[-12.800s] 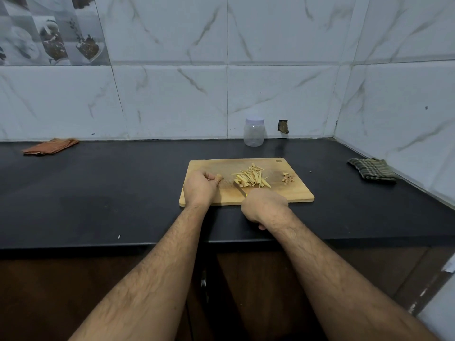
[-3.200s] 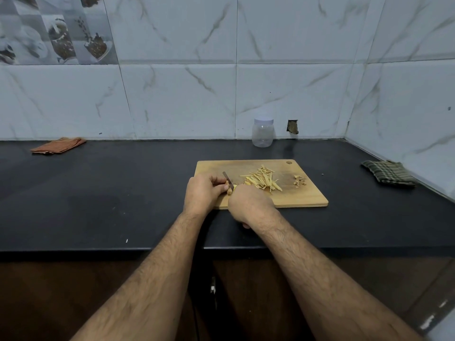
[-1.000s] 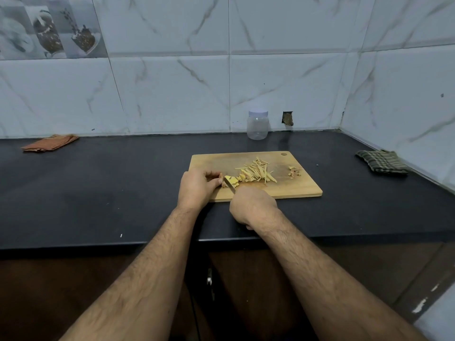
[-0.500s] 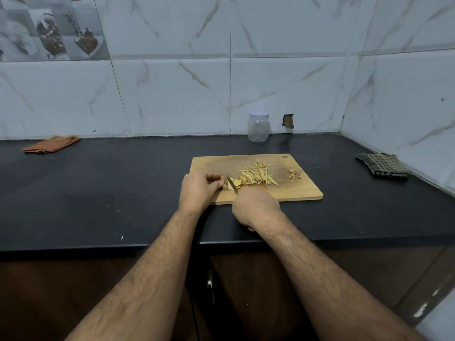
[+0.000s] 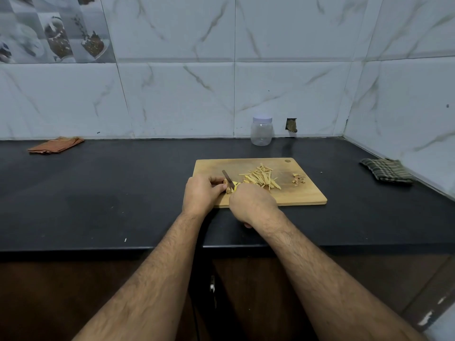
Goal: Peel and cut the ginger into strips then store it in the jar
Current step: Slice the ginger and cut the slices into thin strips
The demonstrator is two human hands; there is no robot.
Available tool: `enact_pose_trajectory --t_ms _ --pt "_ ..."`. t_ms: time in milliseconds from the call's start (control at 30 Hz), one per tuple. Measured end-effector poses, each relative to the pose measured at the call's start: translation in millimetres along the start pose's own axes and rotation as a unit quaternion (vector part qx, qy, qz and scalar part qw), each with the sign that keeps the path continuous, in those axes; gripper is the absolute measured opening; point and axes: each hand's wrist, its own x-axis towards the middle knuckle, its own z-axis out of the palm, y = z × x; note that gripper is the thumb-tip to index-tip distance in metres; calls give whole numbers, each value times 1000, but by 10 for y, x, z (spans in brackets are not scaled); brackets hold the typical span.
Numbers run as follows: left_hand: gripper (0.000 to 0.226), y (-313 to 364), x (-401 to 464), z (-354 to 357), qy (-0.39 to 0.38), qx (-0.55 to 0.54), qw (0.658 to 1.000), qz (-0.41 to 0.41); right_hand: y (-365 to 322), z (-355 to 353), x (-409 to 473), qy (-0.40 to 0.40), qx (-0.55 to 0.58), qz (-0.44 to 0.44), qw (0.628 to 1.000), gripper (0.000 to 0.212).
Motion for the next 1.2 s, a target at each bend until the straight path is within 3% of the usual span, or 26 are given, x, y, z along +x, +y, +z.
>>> enact_pose_trajectory --t_ms 967,1200 --pt "10 54 -21 -19 2 -20 999 -25 -66 27 -6 -24 43 35 998 22" --pt "13 67 -9 -19 -5 -28 998 -48 -56 70 44 -43 -13 7 999 23"
